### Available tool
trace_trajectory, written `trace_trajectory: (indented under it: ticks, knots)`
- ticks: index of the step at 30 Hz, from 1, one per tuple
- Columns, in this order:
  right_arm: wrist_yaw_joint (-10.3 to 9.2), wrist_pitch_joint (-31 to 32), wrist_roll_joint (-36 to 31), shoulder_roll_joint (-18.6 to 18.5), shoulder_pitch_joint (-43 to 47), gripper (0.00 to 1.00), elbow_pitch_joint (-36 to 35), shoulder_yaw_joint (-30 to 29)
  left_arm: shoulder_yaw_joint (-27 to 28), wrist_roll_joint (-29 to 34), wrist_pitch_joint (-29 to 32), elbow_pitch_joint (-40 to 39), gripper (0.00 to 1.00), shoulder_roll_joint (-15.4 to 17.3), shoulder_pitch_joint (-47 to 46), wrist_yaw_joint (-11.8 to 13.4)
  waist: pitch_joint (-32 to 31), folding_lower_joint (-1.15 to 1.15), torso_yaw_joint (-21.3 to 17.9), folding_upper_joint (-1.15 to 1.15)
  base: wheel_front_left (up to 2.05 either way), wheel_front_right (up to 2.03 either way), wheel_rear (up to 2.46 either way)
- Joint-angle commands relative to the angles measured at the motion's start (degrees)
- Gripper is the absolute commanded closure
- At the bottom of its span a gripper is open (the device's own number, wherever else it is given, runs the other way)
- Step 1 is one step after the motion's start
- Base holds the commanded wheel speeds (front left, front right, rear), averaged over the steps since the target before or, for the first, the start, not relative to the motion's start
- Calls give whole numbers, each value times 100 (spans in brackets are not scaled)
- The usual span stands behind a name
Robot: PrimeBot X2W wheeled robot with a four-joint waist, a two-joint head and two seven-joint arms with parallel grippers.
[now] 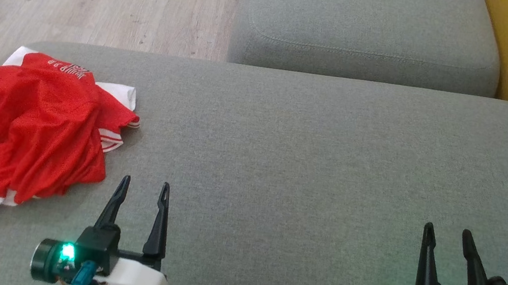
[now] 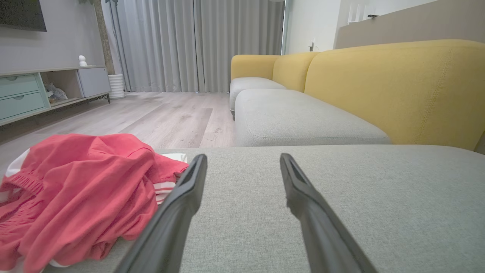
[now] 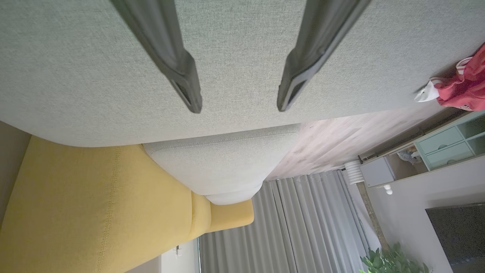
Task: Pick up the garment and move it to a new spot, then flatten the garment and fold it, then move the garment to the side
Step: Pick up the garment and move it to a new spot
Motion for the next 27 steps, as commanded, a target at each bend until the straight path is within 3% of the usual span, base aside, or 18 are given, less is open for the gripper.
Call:
trace_trajectory:
  ticks: [1,9,14,16,21,27]
  knots:
    - [44,-78,16,-73,-203,0,-150,120,143,-24,-70,-151,0,38,-353,23,2,0,1,0,0,0,0]
    - [44,-78,-30,-73,-137,0,-155,88,50,-5,-70,-97,0,38,-443,80,32,0,318,0,0,0,0]
    - [44,-78,-54,-73,-159,0,-182,38,86,39,-70,-197,0,38,-524,231,107,0,936,0,0,0,0]
    - [44,-78,-87,-73,-193,0,-191,26,106,34,-70,-197,0,38,-555,248,157,0,1401,0,0,0,0]
    - [44,-78,-120,-73,-294,0,-194,82,240,23,-70,-267,0,38,-555,326,248,0,2091,0,0,0,0]
    - [44,-78,-253,-73,-522,0,-141,253,600,-29,-70,-488,0,38,-503,474,500,0,2465,0,0,0,0]
